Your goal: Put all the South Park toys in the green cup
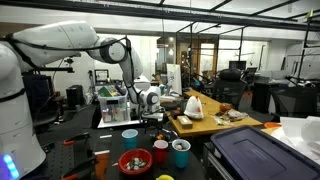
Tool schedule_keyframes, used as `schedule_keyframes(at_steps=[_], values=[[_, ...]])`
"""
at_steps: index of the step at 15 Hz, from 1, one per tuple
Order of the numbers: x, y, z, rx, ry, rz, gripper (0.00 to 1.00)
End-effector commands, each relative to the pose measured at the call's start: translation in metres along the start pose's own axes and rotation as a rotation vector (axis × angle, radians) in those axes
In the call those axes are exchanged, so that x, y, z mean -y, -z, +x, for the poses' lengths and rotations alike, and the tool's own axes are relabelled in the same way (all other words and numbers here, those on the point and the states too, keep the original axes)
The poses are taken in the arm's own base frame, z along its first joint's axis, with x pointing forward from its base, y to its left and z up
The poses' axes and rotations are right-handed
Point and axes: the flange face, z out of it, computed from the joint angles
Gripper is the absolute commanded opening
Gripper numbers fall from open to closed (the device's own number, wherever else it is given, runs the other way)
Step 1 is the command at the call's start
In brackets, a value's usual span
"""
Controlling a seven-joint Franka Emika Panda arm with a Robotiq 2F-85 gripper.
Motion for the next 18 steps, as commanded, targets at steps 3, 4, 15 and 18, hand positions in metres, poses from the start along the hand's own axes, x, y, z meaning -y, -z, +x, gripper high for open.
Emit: schedule_keyframes(at_steps=[3,4,15,18], values=[[-0.006,0.001,0.01,0.016,0.042,0.071,1.0],[-0.007,0.0,0.01,0.021,0.044,0.077,1.0],[-0.02,-0.029,0.003,0.079,0.019,0.133,1.0],[-0.007,-0.031,0.013,0.069,0.016,0.145,1.0]])
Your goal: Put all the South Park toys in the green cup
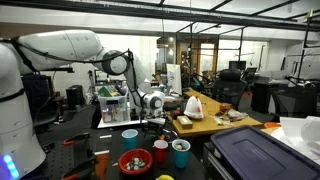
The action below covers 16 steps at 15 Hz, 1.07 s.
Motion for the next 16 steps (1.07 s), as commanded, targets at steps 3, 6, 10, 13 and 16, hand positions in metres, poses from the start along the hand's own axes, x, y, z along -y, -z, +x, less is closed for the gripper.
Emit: schedule_keyframes(at_steps=[3,6,10,13,16], values=[[0.016,0.006,0.018,-0.03,0.014,0.072,1.0],[0.012,0.013,0.02,-0.045,0.008,0.075,1.0],[-0.001,0.022,0.017,-0.061,0.002,0.061,0.74],[-0.009,0.026,0.014,-0.07,0.007,0.058,0.51],[-0.012,0.026,0.012,-0.074,0.014,0.058,0.29]])
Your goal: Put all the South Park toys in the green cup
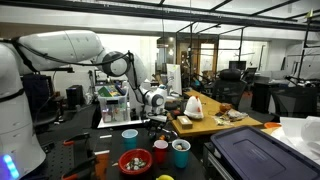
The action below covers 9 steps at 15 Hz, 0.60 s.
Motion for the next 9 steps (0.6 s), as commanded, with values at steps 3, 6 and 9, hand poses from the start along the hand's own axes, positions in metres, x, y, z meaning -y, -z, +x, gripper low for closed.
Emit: schedule_keyframes(at_steps=[3,6,9], values=[[-0.005,0.006,-0.002,-0.009,0.022,0.01,0.12],[-0.006,0.008,-0.004,-0.009,0.022,0.009,0.12],[-0.009,0.023,-0.011,-0.026,0.02,0.023,0.12]])
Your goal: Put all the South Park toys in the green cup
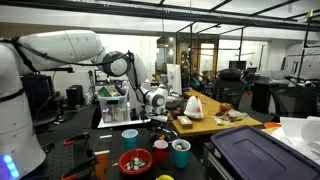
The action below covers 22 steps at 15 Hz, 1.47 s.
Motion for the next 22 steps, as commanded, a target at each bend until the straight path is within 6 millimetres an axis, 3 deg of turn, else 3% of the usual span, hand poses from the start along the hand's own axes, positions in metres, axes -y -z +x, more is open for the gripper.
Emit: schedule_keyframes(at_steps=[1,7,13,17,22], values=[[-0.006,0.029,-0.012,-0.028,0.021,0.027,0.12],[-0.039,0.09,-0.049,-0.115,-0.056,0.045,0.12],[-0.087,0.144,-0.116,-0.17,-0.255,0.013,0.12],[-0.113,0.158,-0.168,-0.154,-0.415,-0.059,0.12],[-0.131,0.149,-0.222,-0.11,-0.665,-0.107,0.12]])
